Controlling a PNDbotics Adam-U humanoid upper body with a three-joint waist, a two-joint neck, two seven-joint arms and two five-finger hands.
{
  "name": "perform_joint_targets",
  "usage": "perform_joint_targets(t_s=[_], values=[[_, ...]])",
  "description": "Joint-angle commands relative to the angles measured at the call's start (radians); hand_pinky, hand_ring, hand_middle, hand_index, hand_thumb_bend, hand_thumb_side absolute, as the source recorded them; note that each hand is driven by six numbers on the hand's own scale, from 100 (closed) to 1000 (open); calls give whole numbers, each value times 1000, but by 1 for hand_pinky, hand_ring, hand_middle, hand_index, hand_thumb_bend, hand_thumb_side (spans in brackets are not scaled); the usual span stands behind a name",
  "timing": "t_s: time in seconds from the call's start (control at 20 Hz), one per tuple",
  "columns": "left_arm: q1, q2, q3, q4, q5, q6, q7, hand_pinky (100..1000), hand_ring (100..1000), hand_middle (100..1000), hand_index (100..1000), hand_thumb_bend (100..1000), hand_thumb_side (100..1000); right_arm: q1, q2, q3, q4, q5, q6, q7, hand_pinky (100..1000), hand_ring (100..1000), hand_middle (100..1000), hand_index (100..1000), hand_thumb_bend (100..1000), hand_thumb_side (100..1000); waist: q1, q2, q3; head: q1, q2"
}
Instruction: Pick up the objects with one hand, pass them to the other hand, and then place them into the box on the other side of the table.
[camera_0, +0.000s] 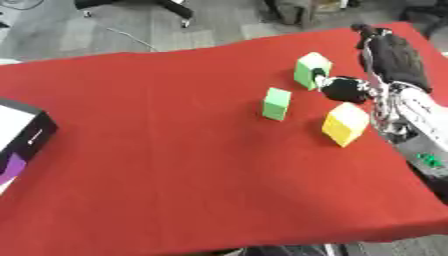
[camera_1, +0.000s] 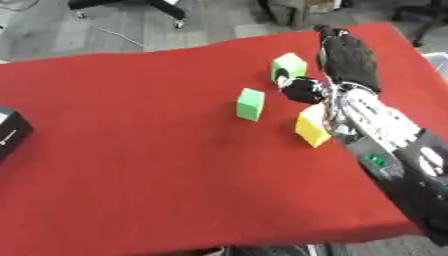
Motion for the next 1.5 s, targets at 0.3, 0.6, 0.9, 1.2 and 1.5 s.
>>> perform_joint_targets(t_s=[0.3,0.6,0.9,1.2,1.5], values=[[-4,17,2,-3,8,-4,-8,813,669,631,865,879,924,-26,6,33,135,-282,0,-250,100,697,672,938,370,514,4,-4,5,-5,-3],[-4,16,2,0,11,-7,-10,812,669,631,865,882,925,-40,27,77,216,-451,0,-408,100,695,666,938,366,529,6,-2,10,-8,-3],[-3,15,3,3,11,-9,-12,812,669,634,865,884,927,-35,36,96,277,-581,0,-526,100,698,670,938,367,538,6,-2,12,-10,-3],[-2,15,3,4,9,-9,-14,811,669,641,865,887,930,-27,31,96,303,-659,0,-601,100,702,673,938,369,538,5,-1,11,-10,-3],[-2,15,3,6,7,-10,-16,810,668,641,865,889,931,-17,20,83,314,-700,0,-650,100,708,676,938,374,531,3,-2,10,-10,-3]])
